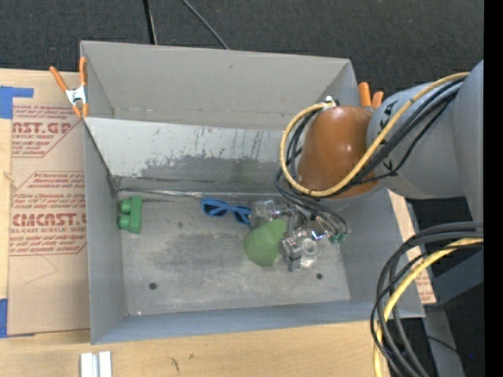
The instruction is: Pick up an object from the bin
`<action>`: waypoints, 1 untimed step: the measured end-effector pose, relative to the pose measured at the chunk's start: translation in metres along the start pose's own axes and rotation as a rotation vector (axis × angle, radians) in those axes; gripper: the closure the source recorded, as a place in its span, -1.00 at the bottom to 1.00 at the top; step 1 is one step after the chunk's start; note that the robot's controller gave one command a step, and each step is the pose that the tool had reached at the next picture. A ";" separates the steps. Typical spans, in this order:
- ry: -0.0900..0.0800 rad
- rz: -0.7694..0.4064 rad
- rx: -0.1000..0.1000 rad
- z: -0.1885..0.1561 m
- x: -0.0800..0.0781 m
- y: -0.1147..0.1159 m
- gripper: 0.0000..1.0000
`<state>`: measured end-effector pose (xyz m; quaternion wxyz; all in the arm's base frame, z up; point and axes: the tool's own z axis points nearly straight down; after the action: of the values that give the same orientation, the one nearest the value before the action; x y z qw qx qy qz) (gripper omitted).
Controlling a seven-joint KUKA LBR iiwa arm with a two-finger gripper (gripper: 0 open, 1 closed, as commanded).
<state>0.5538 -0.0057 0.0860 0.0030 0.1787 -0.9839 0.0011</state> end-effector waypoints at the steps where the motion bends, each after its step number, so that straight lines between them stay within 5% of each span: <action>1: 0.000 0.000 0.000 0.000 0.000 0.000 1.00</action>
Offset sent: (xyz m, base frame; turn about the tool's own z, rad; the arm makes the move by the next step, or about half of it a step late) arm -0.0285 0.0393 0.1791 -0.0524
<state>0.5538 -0.0057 0.0860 0.0030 0.1787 -0.9839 0.0011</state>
